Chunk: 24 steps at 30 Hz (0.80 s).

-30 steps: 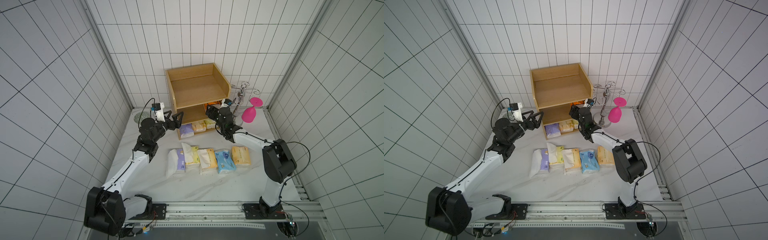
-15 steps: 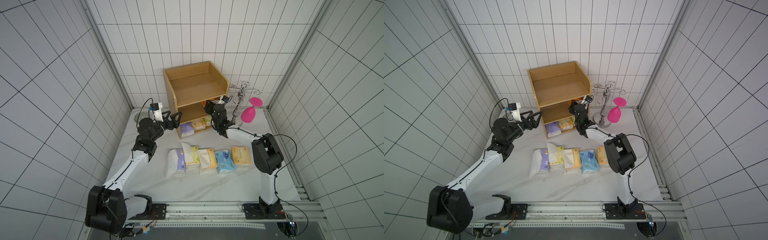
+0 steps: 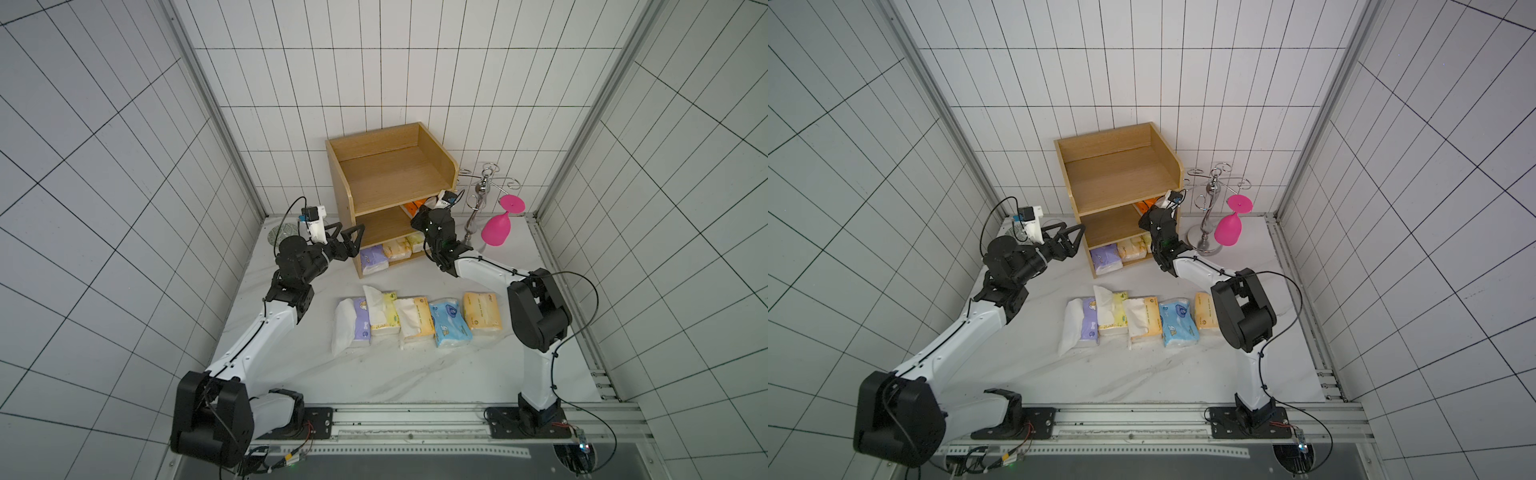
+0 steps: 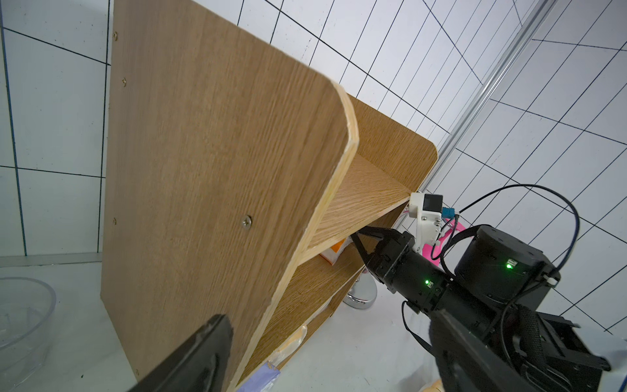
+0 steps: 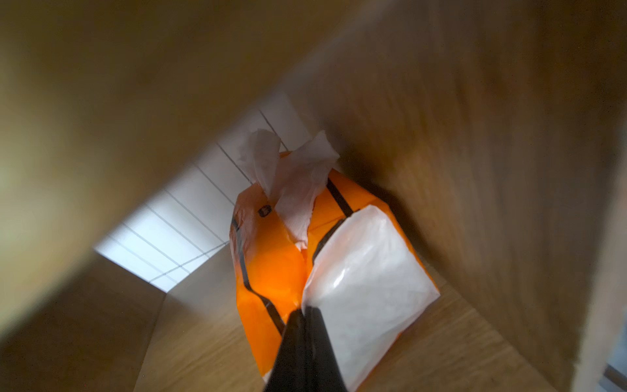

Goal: Remove the tissue boxes from the shelf
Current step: Pick up a box of tissues from the shelf.

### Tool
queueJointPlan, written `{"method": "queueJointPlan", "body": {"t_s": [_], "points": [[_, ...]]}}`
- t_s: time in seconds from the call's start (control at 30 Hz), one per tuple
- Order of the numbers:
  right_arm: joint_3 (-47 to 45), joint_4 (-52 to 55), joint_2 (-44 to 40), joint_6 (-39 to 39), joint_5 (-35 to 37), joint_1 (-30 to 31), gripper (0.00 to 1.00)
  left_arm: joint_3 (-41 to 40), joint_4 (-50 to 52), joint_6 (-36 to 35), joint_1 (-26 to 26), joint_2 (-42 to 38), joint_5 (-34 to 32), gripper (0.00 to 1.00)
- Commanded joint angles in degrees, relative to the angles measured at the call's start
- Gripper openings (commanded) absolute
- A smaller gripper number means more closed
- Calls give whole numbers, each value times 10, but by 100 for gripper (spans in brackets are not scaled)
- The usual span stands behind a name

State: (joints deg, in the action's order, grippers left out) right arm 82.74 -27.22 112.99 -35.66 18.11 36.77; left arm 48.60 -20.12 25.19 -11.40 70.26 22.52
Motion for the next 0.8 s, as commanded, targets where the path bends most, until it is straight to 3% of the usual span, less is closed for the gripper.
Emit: {"method": "queueJointPlan", "body": {"t_s": [0.0,0.3,0.77], "points": [[-44,24,-45,13,-31,6,0,2,14,4,-7,0,-12,95],[-185,38,-159,-12,-47,18,0,7,17,42,-30,23,-43,95],[-408,85,-324,24,-84,25,0,60,10,93,-52,96,-81,95]]}}
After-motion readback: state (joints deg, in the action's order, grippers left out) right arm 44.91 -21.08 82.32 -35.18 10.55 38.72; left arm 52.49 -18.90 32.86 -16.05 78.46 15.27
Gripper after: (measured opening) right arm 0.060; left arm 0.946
